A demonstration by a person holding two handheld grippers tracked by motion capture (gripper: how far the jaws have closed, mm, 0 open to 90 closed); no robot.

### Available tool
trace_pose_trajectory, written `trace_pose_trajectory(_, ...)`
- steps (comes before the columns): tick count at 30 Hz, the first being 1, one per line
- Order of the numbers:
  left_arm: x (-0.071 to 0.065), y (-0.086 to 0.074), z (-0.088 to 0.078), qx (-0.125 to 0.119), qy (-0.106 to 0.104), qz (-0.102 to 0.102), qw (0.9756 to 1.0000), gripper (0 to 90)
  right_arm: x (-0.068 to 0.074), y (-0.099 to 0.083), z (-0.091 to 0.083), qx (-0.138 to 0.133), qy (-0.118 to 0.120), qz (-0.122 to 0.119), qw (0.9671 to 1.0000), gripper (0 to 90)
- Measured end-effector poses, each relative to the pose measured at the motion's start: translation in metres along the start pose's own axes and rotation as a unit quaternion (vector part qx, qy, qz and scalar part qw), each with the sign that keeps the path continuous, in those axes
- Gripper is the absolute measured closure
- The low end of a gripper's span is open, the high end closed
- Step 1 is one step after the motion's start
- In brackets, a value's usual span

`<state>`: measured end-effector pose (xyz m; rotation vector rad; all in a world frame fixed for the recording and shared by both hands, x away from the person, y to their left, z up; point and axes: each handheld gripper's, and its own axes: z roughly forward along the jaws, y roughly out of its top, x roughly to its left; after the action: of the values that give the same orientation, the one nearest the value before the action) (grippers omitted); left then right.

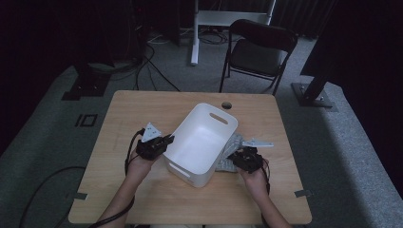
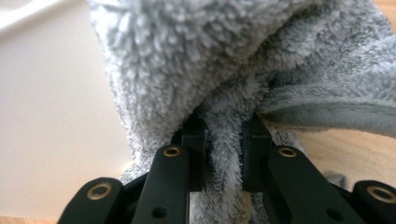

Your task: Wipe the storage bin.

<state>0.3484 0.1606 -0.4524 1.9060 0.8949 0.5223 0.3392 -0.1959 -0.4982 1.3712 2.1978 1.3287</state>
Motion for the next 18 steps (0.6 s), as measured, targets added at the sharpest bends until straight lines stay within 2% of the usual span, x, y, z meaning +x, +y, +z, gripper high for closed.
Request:
trace_pose_trajectory(9,0.000,0.000,0.000,0.000,0.000,-0.001,1.0000,85.9,-0.006,-0.008,0.013,0.025,-0.007,0.007,0.9996,76.3)
trace_pose_trajectory(14,0.001,0.000,-0.001,0.000,0.001,-0.003,1.0000,85.8,-0.011,-0.018,0.026,0.051,-0.017,0.012,0.9985,76.3)
trace_pose_trajectory(16,0.001,0.000,-0.001,0.000,0.000,-0.007,1.0000,85.5,-0.014,-0.020,0.030,0.056,-0.013,0.018,0.9982,76.3)
trace_pose_trajectory(18,0.001,0.000,-0.001,0.002,0.006,-0.003,1.0000,85.4,-0.014,-0.019,0.030,0.058,-0.014,0.020,0.9980,76.3)
